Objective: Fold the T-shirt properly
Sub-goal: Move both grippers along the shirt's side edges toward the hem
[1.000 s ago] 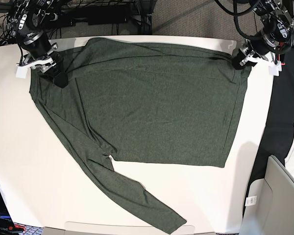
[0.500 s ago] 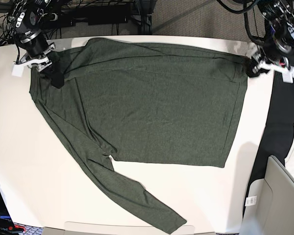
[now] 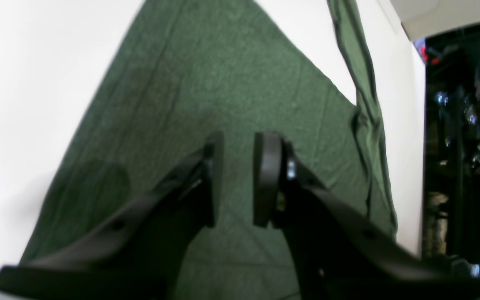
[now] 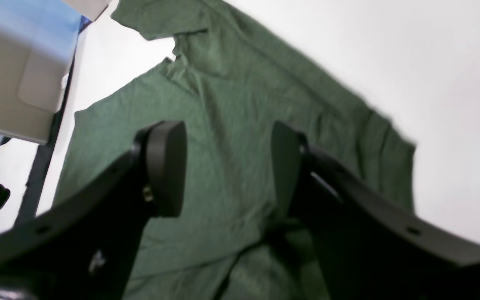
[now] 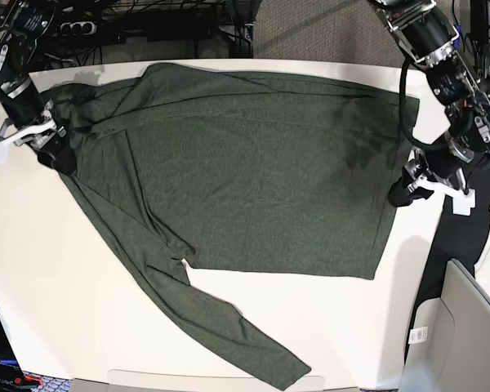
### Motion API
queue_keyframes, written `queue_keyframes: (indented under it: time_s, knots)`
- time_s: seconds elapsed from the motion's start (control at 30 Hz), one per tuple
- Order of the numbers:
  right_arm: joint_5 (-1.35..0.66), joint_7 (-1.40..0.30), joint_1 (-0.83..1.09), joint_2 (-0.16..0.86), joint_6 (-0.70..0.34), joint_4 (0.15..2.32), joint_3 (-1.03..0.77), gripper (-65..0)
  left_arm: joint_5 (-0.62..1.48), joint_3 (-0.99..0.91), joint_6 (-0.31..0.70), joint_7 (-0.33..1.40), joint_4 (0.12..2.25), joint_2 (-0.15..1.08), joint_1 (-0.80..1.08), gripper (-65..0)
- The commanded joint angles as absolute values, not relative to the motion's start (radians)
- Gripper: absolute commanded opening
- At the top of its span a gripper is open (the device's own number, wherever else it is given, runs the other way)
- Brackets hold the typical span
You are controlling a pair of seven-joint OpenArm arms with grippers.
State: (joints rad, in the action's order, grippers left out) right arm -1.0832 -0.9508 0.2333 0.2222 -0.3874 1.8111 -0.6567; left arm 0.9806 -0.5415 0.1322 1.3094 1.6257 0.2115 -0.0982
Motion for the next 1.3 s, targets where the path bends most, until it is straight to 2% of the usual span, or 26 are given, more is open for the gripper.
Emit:
queue_keyframes:
  time_s: [0.0,0.37,0.8,1.03,1.27]
  knots:
    - [-1.084,-0.931,0.208,0.252,-0.397,1.828,-0.661,-32.5,1.004,-0.542,0.133,1.307,1.616,0.229,-0.143,-51.8]
    - [-0.816,-0.929,-0.001,0.282,-0.395,1.741,-0.588,-32.5,0.851,-0.430,0.134,1.133,1.360,0.229,-0.355,-51.8]
    - [-0.734,-0.924,-0.234,0.278,-0.394,1.481,-0.533,-32.8,0.688,-0.314,0.134,0.740,1.109,0.229,-0.426,-51.8]
    - [-0.611,-0.924,-0.335,0.274,-0.392,1.423,-0.463,-32.8,0.630,-0.306,0.134,0.628,0.943,0.229,-0.492,-51.8]
    - [-0.579,-0.924,-0.409,0.274,-0.392,1.365,-0.447,-32.8,0.562,-0.305,0.134,0.492,0.809,0.229,-0.550,-51.8]
